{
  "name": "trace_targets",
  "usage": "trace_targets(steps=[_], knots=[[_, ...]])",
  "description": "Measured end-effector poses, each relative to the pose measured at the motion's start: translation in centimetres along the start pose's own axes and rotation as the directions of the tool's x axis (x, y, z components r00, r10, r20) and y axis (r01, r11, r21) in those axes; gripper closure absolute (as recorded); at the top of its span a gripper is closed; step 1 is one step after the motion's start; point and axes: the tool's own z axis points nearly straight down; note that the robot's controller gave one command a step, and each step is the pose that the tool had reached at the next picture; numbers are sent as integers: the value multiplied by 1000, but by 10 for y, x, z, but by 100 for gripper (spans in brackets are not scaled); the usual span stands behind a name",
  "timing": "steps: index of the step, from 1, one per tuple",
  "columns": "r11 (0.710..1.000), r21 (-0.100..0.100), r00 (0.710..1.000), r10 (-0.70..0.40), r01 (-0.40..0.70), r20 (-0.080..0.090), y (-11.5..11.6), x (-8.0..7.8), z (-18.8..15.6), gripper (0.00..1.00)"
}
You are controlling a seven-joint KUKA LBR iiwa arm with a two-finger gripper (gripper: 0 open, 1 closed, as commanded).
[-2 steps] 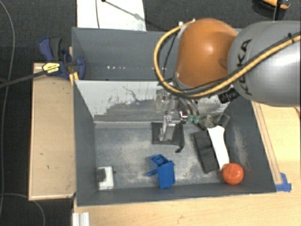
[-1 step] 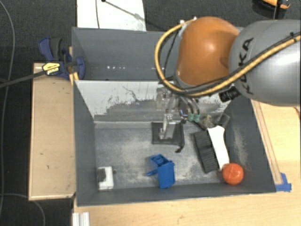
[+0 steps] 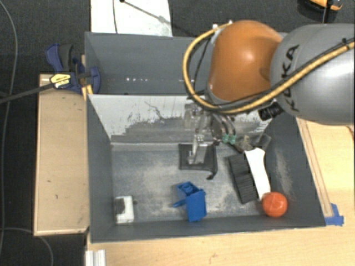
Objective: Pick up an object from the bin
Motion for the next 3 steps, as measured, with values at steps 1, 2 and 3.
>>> trace_targets(steps=[1, 2, 3], knots=[[995, 2, 995, -102, 102, -16, -9, 6, -3, 0], [993, 0, 993, -117, 117, 17, -28, 10, -34, 0], [994, 1, 994, -107, 107, -1, -40, 22, 18, 0]])
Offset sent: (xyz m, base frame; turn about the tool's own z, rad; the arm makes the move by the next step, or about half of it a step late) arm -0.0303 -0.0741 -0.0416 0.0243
